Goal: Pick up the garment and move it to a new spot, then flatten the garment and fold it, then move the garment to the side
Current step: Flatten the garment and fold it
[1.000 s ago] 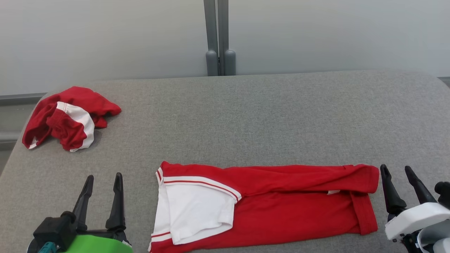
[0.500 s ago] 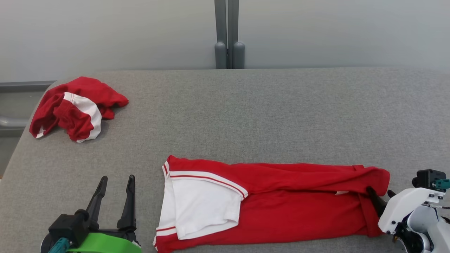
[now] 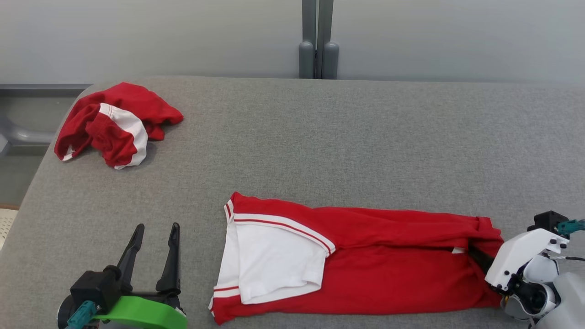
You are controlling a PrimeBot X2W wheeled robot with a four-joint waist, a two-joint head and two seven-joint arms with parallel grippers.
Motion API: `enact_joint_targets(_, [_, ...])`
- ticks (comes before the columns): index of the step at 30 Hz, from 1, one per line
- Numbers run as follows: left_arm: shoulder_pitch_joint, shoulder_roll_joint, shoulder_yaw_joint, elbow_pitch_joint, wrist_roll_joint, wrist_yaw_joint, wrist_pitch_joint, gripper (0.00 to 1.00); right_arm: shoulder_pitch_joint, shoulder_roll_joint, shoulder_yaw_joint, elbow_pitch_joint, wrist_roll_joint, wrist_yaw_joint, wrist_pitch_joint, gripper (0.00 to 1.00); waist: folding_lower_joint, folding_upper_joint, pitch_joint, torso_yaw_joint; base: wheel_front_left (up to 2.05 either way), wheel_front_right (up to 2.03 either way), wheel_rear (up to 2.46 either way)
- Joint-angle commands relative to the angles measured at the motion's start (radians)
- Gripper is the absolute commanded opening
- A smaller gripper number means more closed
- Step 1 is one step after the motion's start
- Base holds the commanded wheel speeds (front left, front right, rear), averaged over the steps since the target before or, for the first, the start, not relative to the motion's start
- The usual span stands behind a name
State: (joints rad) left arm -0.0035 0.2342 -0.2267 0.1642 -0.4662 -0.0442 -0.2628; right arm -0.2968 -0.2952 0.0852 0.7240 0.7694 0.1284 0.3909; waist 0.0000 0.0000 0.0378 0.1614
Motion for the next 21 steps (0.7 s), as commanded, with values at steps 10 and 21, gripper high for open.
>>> enact_joint_targets(10, [0.011,-0.005,0.010,0.011,0.018,-0.007,-0.003,1.00,0.021,-0.027,0.072,-0.033,0.061,0.003,-0.107,0.00,0.0000,0.0000,-0.032,-0.016,0.00,0.00,0.00])
enact_joint_targets(21, [0.032,-0.004,0.015,0.001,0.022,0.001,-0.003,1.00,-0.025,-0.153,0.093,-0.002,0.015,0.002,-0.192,0.00,0.0000,0.0000,-0.048,-0.064,0.00,0.00,0.00])
